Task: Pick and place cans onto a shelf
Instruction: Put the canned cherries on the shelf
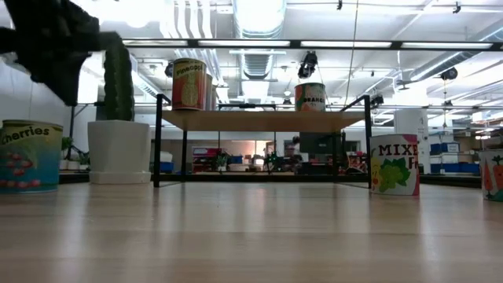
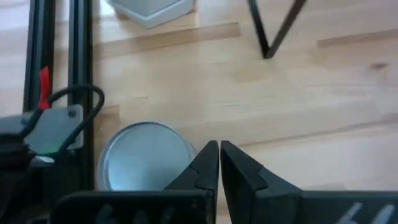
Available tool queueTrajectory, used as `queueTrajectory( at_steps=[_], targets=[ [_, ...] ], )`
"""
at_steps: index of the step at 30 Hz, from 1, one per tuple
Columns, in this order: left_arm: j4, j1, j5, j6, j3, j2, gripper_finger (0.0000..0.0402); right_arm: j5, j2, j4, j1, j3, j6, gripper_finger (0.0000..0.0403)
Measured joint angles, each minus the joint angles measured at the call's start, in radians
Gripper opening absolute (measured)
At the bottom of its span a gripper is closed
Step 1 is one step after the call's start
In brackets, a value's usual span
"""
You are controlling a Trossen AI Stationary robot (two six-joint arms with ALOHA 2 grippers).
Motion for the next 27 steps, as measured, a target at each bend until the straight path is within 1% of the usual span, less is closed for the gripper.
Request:
queueTrajectory(
  at_steps=[3,8,12,15,18,20,23,27],
  targets=[
    [-0.041,0.001,0.017,0.037,0.02,0.0,0.0,0.0,0.0,0.0,0.0,0.0,0.0,0.0009],
    [-0.073,0.001,0.146,0.038,-0.002,-0.008,0.0,0.0,0.0,0.0,0.0,0.0,0.0,0.0009],
    [-0.088,0.001,0.148,0.023,-0.01,-0.008,0.0001,0.0,0.0,0.0,0.0,0.0,0.0,0.0009],
    [-0.104,0.001,0.145,-0.034,-0.015,-0.008,0.0016,0.0,0.0,0.0,0.0,0.0,0.0,0.0009],
    [-0.104,0.001,0.144,-0.061,-0.024,-0.008,0.0052,0.0,0.0,-0.002,0.0,0.0,0.0,0.0009],
    [-0.104,0.001,0.144,-0.079,-0.029,-0.008,0.0086,0.0,0.0,-0.008,0.0,0.0,0.0,0.0009],
    [-0.103,0.001,0.144,-0.099,-0.038,-0.008,0.0148,0.0,0.0,-0.023,0.0,0.0,0.0,0.0009],
    [-0.101,0.001,0.143,-0.14,-0.06,-0.007,0.0241,0.0,0.0,-0.022,0.0,0.0,0.0,0.0009]
  ],
)
